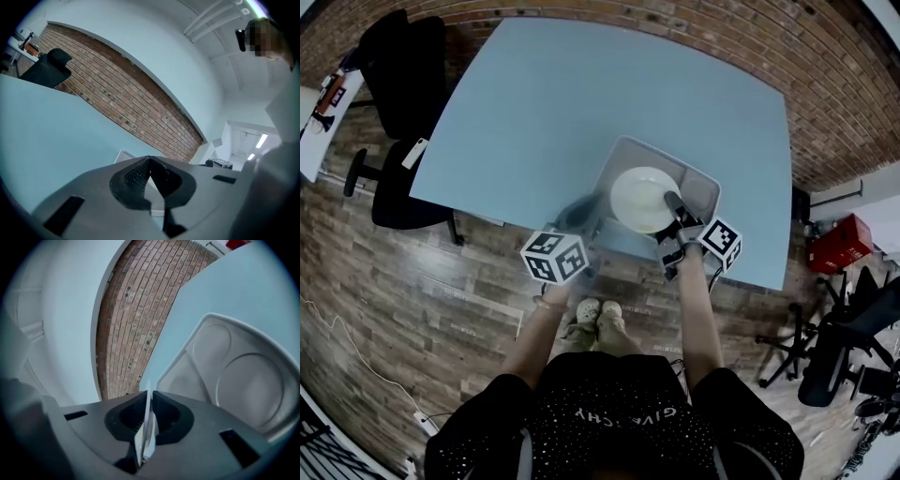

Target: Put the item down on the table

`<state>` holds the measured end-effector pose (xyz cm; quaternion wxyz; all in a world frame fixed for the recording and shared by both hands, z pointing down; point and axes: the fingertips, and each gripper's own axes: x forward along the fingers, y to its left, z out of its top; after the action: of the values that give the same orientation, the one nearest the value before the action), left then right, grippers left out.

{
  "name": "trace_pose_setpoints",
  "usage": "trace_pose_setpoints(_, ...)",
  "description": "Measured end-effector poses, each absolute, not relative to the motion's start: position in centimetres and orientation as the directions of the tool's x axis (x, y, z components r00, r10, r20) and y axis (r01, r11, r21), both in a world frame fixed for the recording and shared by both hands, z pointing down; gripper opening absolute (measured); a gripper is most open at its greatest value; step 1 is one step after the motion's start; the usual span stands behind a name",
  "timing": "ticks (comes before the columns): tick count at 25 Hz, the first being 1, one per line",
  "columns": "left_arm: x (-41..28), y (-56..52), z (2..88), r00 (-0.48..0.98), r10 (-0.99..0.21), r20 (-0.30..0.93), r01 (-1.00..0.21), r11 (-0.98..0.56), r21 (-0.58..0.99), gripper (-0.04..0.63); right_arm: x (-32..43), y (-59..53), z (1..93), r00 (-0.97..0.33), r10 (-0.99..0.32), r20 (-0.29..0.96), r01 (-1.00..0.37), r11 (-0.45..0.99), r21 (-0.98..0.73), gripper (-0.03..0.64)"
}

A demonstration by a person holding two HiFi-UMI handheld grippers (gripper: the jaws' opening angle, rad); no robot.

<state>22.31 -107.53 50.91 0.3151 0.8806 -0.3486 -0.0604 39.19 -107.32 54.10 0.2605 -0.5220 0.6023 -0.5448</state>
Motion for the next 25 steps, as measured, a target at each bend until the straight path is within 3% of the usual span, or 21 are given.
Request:
trace_pose_setpoints(10, 21.3, -107.9, 52.8, 0.708, -0.684, 0.176, -0.621, -0.485, 0.615, 0.009, 38.1, -112.1, 57.6, -0.27, -0.866, 0.421, -0.586, -0.199, -0.785, 0.028)
trace_pose_setpoints(15, 20.4, -107.7, 52.8, 0.707, -0.683, 0.186, -0.628, -0.485, 0.609, 0.009, 37.9, -112.5, 58.0, -0.175, -0.816, 0.552, -0.791, -0.217, -0.572, 0.044)
trace_pose_setpoints(19, 20.3, -107.8, 52.7, 0.71, -0.681, 0.182, -0.624, -0.487, 0.612, 0.009, 38.3, -112.7, 58.1, -0.131, -0.799, 0.587, -0.848, -0.216, -0.483, 0.244)
trace_pose_setpoints(23, 20.7, -107.6, 52.8, 0.718, -0.671, 0.184, -0.618, -0.492, 0.613, 0.009, 40.5, -111.6, 57.1, -0.015, -0.821, 0.571, -0.855, -0.285, -0.433, 0.261)
trace_pose_setpoints(25, 21.1, -107.3, 52.7, 0.723, -0.667, 0.183, -0.613, -0.497, 0.614, 0.009, 41.2, -110.9, 56.4, -0.018, -0.844, 0.535, -0.817, -0.296, -0.495, 0.261)
